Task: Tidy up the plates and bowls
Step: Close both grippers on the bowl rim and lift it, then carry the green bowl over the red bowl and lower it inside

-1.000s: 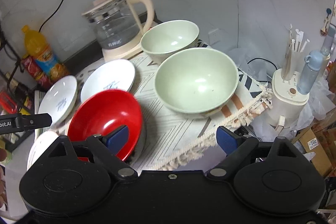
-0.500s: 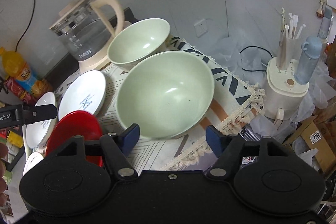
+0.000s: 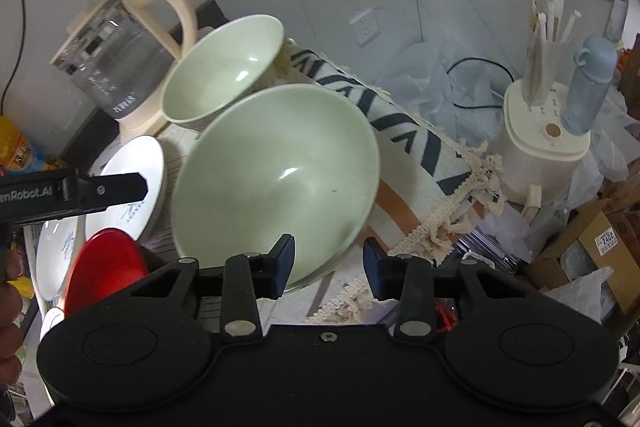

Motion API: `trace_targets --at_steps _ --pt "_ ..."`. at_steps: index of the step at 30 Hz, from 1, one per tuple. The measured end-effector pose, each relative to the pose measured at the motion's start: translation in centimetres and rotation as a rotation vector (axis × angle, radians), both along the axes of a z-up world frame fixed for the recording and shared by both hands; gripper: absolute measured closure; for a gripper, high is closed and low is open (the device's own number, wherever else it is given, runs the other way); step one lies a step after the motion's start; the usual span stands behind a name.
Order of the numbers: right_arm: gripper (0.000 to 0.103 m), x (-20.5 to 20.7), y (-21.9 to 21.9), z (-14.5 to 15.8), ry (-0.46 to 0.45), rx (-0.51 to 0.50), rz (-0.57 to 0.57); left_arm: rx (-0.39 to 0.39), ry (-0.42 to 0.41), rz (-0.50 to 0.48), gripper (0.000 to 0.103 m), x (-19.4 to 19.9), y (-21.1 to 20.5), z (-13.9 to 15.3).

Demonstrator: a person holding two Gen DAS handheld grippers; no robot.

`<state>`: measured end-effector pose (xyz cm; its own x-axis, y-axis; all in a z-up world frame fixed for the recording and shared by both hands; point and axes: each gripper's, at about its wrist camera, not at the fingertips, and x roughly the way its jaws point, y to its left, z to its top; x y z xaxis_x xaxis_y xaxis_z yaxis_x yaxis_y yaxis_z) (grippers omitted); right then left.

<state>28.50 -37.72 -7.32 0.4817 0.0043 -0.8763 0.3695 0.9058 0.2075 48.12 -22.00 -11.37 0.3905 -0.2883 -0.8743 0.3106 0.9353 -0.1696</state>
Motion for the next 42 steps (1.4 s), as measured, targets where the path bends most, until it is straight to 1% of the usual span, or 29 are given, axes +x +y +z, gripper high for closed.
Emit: trace_targets --at_steps 2,5,8,9,10,12,15,17,23,26,31,34,42 --pt "0.066 0.1 -0.3 -0.3 0.008 0.002 -0.006 -0.002 0.02 -0.004 0.045 0.5 -0.6 -0.7" --pt "0.066 0.2 -0.7 -0.6 0.015 0.006 -0.011 -0.007 0.045 -0.011 0.052 1.1 -1.3 -1.5" --pt "0.066 0.6 -0.8 -0.8 0.017 -0.013 -0.004 -0.008 0.079 -0.004 0.063 1.7 -1.9 -2.5" --pt "0.066 0.7 -0.8 -0.9 0.019 -0.02 0.001 -0.007 0.096 -0.002 0.07 1.9 -2.1 -2.9" --pt "0.066 0.9 -0.8 -1.0 0.022 -0.019 0.002 -0.003 0.113 0.001 0.075 2.0 -2.3 -3.2" --pt "0.068 1.1 -1.0 -1.4 0.027 -0.009 0.007 0.017 0.141 0.01 0.079 2.2 -2.6 -3.8" --pt "0.073 1.6 -0.8 -1.8 0.039 -0.007 0.037 0.004 0.176 0.029 0.089 2.3 -2.6 -4.5" --pt "0.076 1.9 -0.8 -1.9 0.05 -0.008 0.045 -0.019 0.196 0.048 0.093 2.2 -2.4 -4.8" --pt "0.078 2.1 -0.3 -1.7 0.048 -0.03 0.063 -0.037 0.192 0.063 0.094 1.7 -2.0 -4.3" --pt "0.078 1.8 -0.2 -1.1 0.038 -0.036 0.063 -0.049 0.164 0.056 0.094 1.2 -1.8 -3.2" --pt "0.078 1.1 0.4 0.6 -0.005 -0.052 0.046 -0.079 0.128 0.066 0.094 0.4 -1.1 -1.3" --pt "0.078 0.8 1.2 1.7 -0.027 -0.081 0.057 -0.091 0.096 0.07 0.094 -0.2 -0.6 -0.1" --pt "0.078 0.3 2.8 4.8 -0.106 -0.099 0.081 -0.125 0.034 0.111 0.094 -2.4 2.2 2.7"
